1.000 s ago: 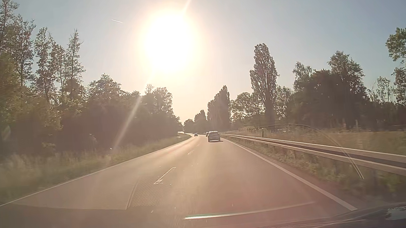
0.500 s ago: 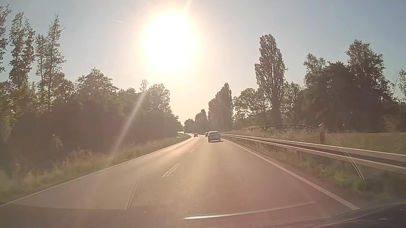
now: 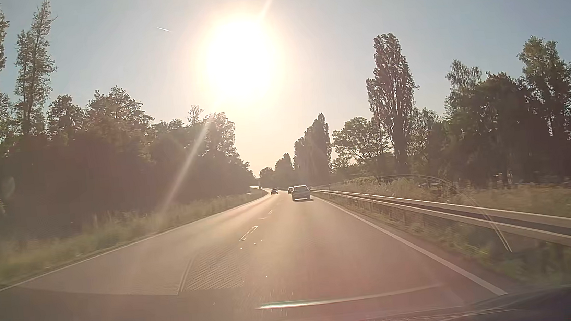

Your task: Follow the waypoints while adhering to traffic rules and regulations

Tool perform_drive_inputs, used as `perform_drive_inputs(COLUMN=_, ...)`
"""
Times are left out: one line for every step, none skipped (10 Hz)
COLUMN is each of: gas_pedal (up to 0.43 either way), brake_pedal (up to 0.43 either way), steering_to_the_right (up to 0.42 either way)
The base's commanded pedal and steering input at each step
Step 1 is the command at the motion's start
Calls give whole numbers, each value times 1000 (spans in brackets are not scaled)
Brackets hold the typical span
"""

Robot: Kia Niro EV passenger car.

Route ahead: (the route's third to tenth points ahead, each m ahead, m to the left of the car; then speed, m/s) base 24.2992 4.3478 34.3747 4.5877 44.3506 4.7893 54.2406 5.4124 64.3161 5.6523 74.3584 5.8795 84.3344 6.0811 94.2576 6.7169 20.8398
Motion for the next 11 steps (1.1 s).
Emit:
perform_drive_inputs(gas_pedal=150, brake_pedal=0, steering_to_the_right=-1)
perform_drive_inputs(gas_pedal=150, brake_pedal=0, steering_to_the_right=-1)
perform_drive_inputs(gas_pedal=150, brake_pedal=0, steering_to_the_right=-1)
perform_drive_inputs(gas_pedal=150, brake_pedal=0, steering_to_the_right=-2)
perform_drive_inputs(gas_pedal=150, brake_pedal=0, steering_to_the_right=-1)
perform_drive_inputs(gas_pedal=150, brake_pedal=0, steering_to_the_right=-1)
perform_drive_inputs(gas_pedal=150, brake_pedal=0, steering_to_the_right=-1)
perform_drive_inputs(gas_pedal=150, brake_pedal=0, steering_to_the_right=-3)
perform_drive_inputs(gas_pedal=150, brake_pedal=0, steering_to_the_right=-3)
perform_drive_inputs(gas_pedal=150, brake_pedal=0, steering_to_the_right=-3)
perform_drive_inputs(gas_pedal=150, brake_pedal=0, steering_to_the_right=-3)
